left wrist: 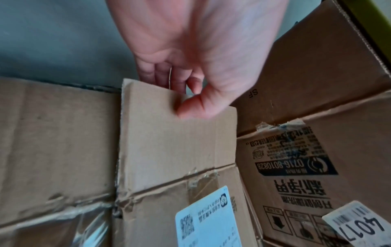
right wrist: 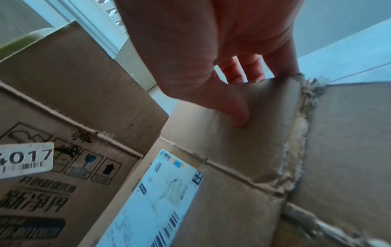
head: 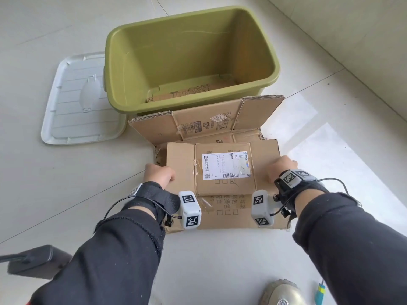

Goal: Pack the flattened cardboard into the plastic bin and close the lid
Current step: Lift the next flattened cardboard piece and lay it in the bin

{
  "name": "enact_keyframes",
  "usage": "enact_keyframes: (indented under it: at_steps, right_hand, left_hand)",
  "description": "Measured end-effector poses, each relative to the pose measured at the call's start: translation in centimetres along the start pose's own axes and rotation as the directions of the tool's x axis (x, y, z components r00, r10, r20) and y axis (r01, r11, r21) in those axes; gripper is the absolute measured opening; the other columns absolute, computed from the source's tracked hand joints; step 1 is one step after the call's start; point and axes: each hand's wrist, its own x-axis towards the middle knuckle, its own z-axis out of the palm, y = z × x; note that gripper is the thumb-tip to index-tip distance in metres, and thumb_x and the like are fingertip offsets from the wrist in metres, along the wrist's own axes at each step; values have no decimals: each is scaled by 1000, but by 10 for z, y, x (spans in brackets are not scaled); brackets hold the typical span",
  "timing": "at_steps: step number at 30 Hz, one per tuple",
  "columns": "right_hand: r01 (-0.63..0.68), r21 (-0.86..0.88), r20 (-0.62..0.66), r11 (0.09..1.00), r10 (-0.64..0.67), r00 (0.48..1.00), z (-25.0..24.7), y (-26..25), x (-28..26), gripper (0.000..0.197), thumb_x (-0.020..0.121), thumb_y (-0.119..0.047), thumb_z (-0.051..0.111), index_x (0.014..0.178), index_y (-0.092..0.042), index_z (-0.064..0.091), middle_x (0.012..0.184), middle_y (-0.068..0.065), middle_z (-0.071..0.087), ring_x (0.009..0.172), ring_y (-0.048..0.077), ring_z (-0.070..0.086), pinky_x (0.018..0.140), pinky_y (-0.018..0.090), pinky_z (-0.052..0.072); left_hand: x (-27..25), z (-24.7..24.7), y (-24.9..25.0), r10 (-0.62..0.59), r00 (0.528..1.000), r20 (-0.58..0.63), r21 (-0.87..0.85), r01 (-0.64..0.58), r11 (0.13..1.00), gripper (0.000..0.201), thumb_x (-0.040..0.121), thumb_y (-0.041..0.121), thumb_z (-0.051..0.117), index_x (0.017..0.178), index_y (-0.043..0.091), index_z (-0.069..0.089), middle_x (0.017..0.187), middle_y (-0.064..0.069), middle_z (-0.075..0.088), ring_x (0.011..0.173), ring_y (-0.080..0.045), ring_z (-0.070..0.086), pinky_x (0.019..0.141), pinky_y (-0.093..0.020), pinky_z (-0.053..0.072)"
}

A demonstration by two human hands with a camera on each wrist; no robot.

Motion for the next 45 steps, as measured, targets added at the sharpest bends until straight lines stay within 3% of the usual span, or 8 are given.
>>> enact_keyframes:
  at_steps: [4, 10, 16, 23, 27, 30, 40, 45]
  right_hand:
    - [-38, -6, 12, 999, 38, 999, -4, 0, -1, 35, 84, -11, 52, 118, -3, 52, 122, 20, 52, 108, 34, 55, 95, 42, 43]
    - [-42, 164, 49, 986, 35, 998, -10, 0, -7, 41, 87, -5, 49, 127, 4, 41, 112, 21, 60, 91, 33, 57, 77, 36, 46]
    - [-37, 265, -19, 964, 44, 999, -21, 4, -23, 44, 91, -5, 41, 133, 1, 30, 127, 24, 52, 115, 38, 53, 80, 38, 41]
    - [6, 307, -93, 952, 24, 995, -46, -4, -36, 43, 91, -7, 41, 132, 0, 29, 128, 24, 51, 115, 39, 53, 87, 42, 43]
    - [31, 352, -124, 935, 14, 992, -62, -8, -45, 42, 90, -7, 41, 131, -2, 30, 126, 24, 52, 112, 39, 54, 88, 44, 45]
    - [53, 381, -148, 923, 4, 989, -72, -8, -53, 42, 91, -7, 40, 132, -2, 30, 125, 24, 52, 111, 39, 54, 81, 41, 44]
    - [153, 447, -228, 881, -53, 972, -116, -24, -81, 41, 90, -9, 40, 129, -3, 29, 119, 22, 55, 104, 38, 57, 74, 40, 43]
    - [225, 520, -268, 824, -92, 959, -139, -48, -97, 40, 89, -9, 41, 128, -7, 32, 118, 22, 54, 104, 38, 55, 86, 45, 51]
  left_hand:
    - [19, 2, -11, 50, 989, 139, -131, -32, 991, 64, 37, 0, 63, 101, 2, 56, 109, -22, 66, 101, -39, 64, 92, -53, 52]
    - [-14, -4, 0, 69, 984, 162, -154, -44, 987, 18, 71, -9, 56, 74, 7, 48, 80, -8, 52, 95, -30, 52, 100, -47, 45]
    - [-14, -9, 2, 106, 977, 187, -204, -66, 977, 44, 37, 5, 55, 81, 4, 50, 85, -13, 54, 88, -32, 55, 97, -54, 47]
    - [-50, -28, 26, 196, 971, 136, -227, -162, 960, 20, 55, -1, 56, 74, 3, 49, 77, -8, 47, 84, -27, 46, 83, -41, 42]
    - [-60, -36, 35, 257, 962, 95, -256, -226, 940, 41, 50, 1, 56, 91, -4, 55, 74, -8, 48, 83, -27, 47, 78, -38, 40]
    - [-69, -43, 40, 298, 951, 81, -272, -267, 925, 36, 45, 3, 55, 80, -3, 55, 72, -8, 50, 80, -25, 47, 77, -36, 40]
    - [-84, -75, 70, 387, 921, 44, -361, -346, 866, 28, 36, 4, 53, 64, 5, 54, 71, -11, 53, 80, -28, 51, 83, -47, 47]
    - [-91, -101, 89, 444, 896, -16, -412, -411, 813, 30, 30, 5, 54, 60, 10, 56, 63, -7, 53, 78, -27, 50, 89, -52, 49]
